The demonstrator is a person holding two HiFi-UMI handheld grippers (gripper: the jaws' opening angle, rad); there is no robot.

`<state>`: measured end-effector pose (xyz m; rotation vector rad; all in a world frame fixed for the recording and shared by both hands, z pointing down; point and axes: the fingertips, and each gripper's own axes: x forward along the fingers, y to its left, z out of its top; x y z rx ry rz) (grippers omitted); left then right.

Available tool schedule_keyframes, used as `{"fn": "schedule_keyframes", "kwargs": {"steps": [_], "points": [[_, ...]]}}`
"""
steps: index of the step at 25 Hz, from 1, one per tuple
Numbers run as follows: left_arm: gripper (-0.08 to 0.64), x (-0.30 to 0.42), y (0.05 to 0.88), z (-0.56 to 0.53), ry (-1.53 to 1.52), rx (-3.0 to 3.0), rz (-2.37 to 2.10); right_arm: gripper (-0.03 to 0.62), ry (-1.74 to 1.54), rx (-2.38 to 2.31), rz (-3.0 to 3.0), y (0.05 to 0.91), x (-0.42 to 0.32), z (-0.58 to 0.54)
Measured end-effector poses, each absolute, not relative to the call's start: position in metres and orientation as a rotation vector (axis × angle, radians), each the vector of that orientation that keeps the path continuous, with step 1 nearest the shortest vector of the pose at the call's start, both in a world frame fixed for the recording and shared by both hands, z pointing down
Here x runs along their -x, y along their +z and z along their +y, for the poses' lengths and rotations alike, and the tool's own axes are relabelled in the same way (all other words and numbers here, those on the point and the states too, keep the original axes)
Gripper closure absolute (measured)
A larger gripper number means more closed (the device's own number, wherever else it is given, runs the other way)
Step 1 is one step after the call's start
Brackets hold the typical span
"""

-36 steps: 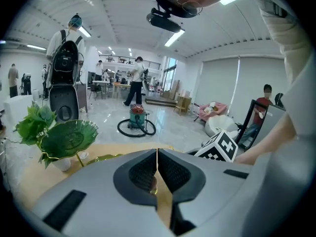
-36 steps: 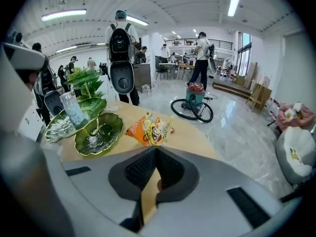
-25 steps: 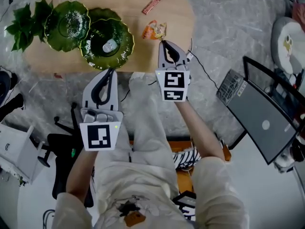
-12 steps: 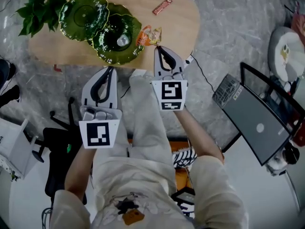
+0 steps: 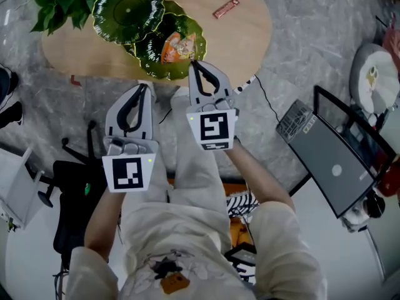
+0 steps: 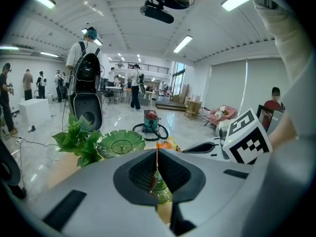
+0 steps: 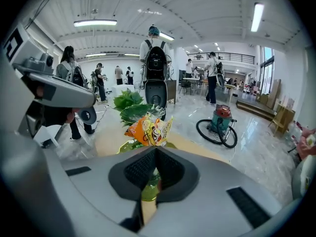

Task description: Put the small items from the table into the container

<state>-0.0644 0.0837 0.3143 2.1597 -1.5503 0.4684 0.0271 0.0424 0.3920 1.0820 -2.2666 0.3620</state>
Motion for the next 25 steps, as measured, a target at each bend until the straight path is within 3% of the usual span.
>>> {"fn": "schedule_keyframes", "kwargs": {"steps": [11,25], "points": [[0.551,0.102,0.321,0.091,0.455,-2.119,-1.579,0.586,0.353,-0.910,-2.303,0.411,0.041,0.078],[0.551,0.140,0.335,0.096,0.459,-2.088,-1.584,0.586,0.542,-0.994,-2.164,0.468,0.050,0.070]]}}
